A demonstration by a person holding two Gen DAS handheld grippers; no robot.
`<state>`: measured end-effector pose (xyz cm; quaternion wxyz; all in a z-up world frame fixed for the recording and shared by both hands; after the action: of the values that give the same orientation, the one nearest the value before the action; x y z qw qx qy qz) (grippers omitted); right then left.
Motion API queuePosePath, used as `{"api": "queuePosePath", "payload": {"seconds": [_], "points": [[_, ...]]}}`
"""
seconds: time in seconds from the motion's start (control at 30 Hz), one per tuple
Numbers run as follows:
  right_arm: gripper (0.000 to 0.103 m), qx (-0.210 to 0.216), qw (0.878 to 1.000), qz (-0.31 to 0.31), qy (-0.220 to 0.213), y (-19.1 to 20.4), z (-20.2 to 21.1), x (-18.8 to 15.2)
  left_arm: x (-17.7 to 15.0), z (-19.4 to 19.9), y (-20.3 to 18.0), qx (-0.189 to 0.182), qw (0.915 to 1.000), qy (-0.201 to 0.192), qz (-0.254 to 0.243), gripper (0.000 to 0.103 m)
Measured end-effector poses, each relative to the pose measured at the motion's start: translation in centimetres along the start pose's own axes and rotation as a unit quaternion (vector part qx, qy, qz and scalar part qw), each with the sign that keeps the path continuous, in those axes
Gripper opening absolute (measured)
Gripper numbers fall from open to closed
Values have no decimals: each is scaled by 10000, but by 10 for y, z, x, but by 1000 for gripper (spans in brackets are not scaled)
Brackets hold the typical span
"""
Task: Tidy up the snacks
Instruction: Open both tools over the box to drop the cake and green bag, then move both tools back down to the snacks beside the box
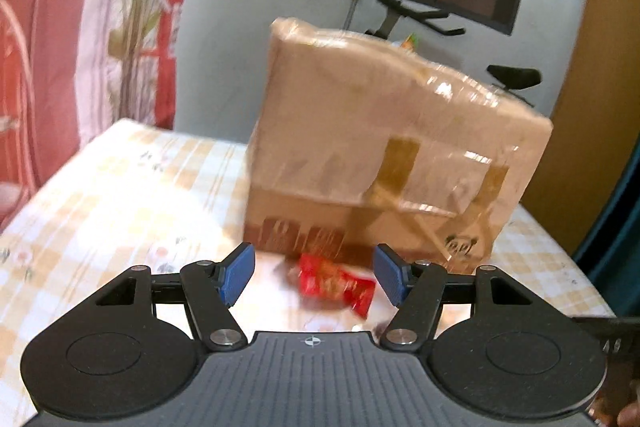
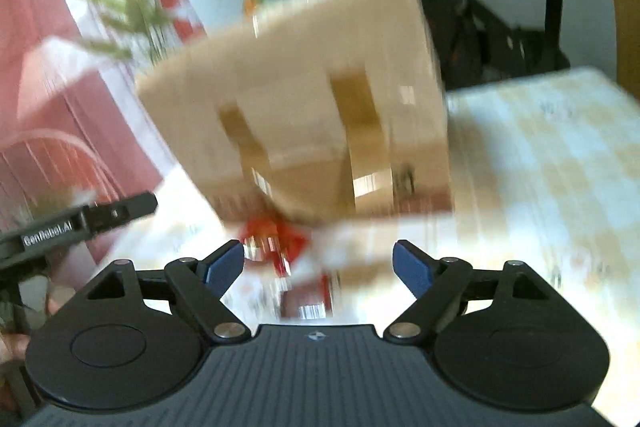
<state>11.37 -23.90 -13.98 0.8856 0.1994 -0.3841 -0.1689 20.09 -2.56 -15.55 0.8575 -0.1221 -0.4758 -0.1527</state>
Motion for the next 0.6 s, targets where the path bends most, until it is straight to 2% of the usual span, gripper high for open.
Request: {"api": "queuePosePath", "payload": {"seconds": [0.17,0.27,0.43,0.6], "points": [[84,-85,9974,31,721,0,-16,-21,-8,3,12,144,9999,51,3,67],[84,-163,9951,149,959,3,-24,-29,-10,4,14,224,9997,47,-2,67],[84,-159,9940,309,1040,5,-32,-33,-15,2,13,218,9997,128,21,67],[78,-329,9908,816,1027,13,-44,-42,-20,-1,9,178,9996,215,6,67]]}}
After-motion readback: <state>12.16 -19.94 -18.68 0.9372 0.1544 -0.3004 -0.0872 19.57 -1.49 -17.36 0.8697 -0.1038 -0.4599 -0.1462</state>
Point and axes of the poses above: each gripper's, at about its wrist camera, not at the fingertips, and z roughly against the way its jaws point, y to its left, x to its top, the point moved 3 cm from there along -z, roughly the way its jaws point, and after that the axes turned 10 degrees about -z, right-handed, at the moved point
